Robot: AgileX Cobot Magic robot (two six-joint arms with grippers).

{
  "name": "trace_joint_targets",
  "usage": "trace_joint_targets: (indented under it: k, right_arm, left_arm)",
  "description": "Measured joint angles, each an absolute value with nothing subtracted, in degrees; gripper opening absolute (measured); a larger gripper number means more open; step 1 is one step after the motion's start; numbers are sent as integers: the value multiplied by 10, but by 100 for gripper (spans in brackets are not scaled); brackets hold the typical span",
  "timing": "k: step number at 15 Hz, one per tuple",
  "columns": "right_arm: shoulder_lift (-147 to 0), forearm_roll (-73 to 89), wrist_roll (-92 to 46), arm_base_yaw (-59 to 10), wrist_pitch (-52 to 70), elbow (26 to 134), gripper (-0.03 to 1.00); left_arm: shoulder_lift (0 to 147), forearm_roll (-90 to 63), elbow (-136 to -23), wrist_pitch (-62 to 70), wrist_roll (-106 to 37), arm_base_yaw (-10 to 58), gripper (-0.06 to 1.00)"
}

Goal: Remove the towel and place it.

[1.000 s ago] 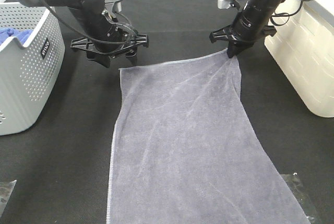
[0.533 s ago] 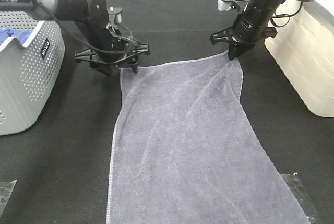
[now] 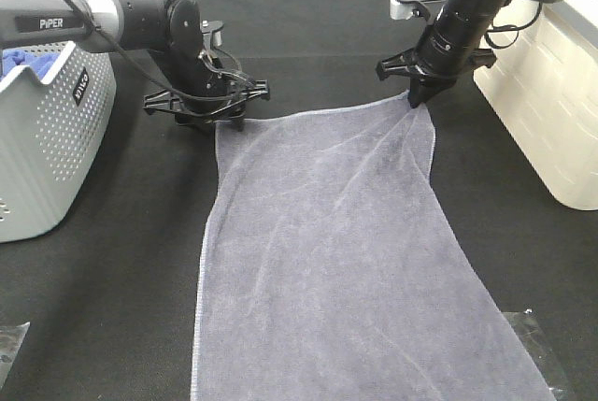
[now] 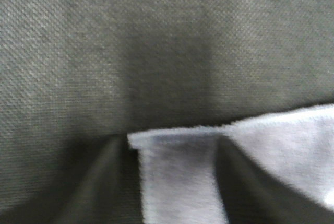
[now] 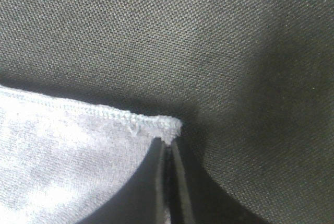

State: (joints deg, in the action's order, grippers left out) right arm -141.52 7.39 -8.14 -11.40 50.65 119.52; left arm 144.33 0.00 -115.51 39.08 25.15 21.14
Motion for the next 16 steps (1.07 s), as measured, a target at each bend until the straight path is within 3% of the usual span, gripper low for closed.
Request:
trace_joint_targets:
  k: [4,5,10,16]
  right_arm:
    - [-1415,74,-81,-114,506,1195,0]
    - [-1415,74,-81,-114,506,1195,0]
    - [-1415,74,-81,-114,469,1204,0]
    - [-1416,21,-81,-115,262,1228,0]
  left_arm:
    - [1444,-4,-1158,396,247,209,5]
    - [1444,-5,-1158,396,243,209,0]
    - [1430,73,-1176,378,235,210,0]
    - [1463,138,-1255,233,235,174,0]
